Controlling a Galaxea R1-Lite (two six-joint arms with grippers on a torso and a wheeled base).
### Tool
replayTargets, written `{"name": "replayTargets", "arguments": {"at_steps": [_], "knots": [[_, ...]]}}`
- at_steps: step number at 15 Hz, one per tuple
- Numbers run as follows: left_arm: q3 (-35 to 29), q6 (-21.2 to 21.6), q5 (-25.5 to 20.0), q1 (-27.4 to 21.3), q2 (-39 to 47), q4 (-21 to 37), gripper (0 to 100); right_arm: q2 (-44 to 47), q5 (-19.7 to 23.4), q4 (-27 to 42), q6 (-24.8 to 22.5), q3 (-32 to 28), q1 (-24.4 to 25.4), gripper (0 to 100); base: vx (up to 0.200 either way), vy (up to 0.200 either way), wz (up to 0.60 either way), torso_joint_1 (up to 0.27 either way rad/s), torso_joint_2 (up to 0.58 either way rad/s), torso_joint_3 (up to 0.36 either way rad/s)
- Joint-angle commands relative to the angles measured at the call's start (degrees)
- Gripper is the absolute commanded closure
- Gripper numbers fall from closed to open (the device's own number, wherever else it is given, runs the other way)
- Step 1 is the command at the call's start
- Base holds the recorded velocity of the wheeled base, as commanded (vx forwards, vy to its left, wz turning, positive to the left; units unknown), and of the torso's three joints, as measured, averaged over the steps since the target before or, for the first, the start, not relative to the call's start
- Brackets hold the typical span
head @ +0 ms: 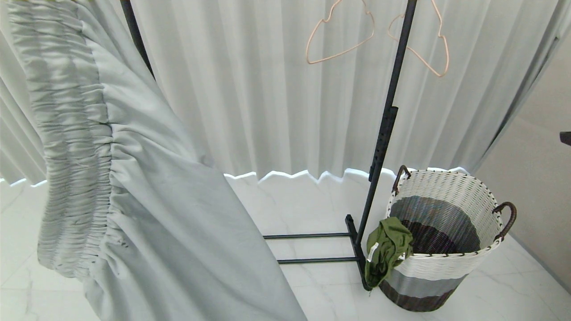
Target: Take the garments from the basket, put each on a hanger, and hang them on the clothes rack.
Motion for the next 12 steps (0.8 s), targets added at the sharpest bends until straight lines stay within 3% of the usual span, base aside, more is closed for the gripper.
{"name": "replayTargets", "arguments": {"at_steps": [1,6,12], "knots": [[0.4,0.3,0.0,0.1,-0.1,-0.1,100,-0.2,0.1,-0.1,0.1,0.0,0.1,0,0.000,0.000,0.00,0.000,0.00,0.000],[0.3,2.3,0.0,0.1,-0.7,-0.1,100,-0.1,1.7,-1.9,2.2,0.0,0.2,0,0.000,0.000,0.00,0.000,0.00,0.000],[1.2,3.4,0.0,0.1,-0.9,-0.1,100,-0.1,2.0,-2.0,2.6,0.4,0.8,0,0.000,0.000,0.00,0.070,-0.33,-0.293]]}}
